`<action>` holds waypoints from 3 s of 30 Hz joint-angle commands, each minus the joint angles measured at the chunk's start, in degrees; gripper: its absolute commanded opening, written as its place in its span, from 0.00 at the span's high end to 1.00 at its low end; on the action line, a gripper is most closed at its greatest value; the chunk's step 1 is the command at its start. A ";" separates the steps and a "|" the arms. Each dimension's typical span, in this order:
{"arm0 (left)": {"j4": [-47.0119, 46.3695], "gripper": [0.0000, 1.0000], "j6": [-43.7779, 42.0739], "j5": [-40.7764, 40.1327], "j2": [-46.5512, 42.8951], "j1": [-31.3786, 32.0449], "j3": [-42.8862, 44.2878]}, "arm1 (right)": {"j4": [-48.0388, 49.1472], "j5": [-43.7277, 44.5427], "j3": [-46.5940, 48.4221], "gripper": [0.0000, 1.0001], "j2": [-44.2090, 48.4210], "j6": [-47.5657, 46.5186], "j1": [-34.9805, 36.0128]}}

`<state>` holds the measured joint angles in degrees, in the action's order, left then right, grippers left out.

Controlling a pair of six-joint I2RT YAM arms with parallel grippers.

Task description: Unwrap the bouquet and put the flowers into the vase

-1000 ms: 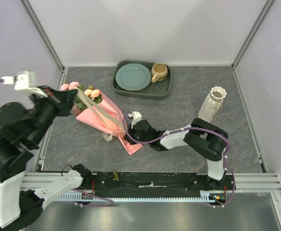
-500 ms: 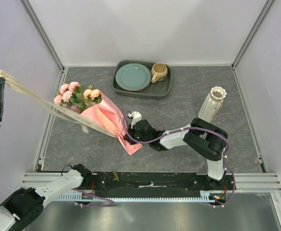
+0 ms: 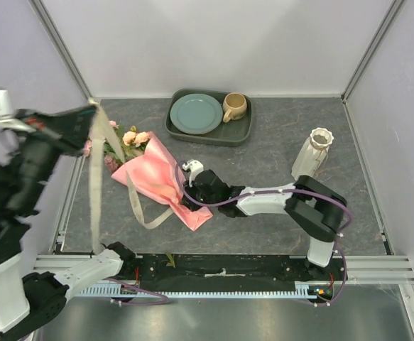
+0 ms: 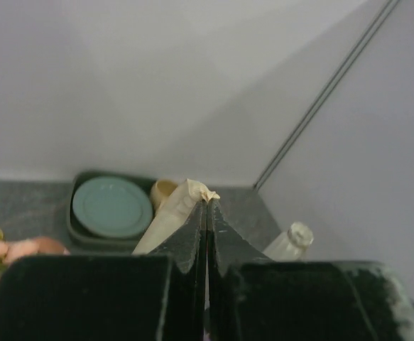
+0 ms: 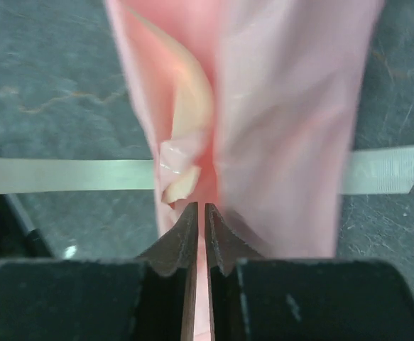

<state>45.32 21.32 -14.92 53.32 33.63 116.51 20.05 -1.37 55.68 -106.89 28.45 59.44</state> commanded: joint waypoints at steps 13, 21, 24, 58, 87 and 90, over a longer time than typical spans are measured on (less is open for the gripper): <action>-5.23 0.98 22.09 17.99 -2.69 0.30 -30.10 | -10.25 -9.18 3.92 0.06 30.51 -13.07 1.20; -7.70 0.98 25.00 18.96 -5.59 0.30 -33.80 | 4.46 5.56 -1.80 0.02 27.80 -12.72 6.73; -7.70 0.98 25.26 18.79 -6.21 0.21 -33.89 | 7.54 12.52 -1.37 0.02 26.12 -10.27 9.28; -12.89 0.98 29.57 19.92 -13.15 0.30 -40.13 | -8.72 78.00 19.65 1.00 7.65 -8.57 28.10; -4.80 0.34 11.46 20.10 -28.80 0.30 -55.69 | -42.82 93.48 34.70 1.00 61.54 -49.99 15.09; -5.07 0.34 11.99 20.36 -28.89 0.30 -56.04 | -42.64 89.26 22.65 1.00 61.46 -40.95 15.09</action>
<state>40.88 35.24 5.43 24.86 33.78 60.75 -19.44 85.84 90.50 -43.11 -17.50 74.48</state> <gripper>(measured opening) 0.662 0.006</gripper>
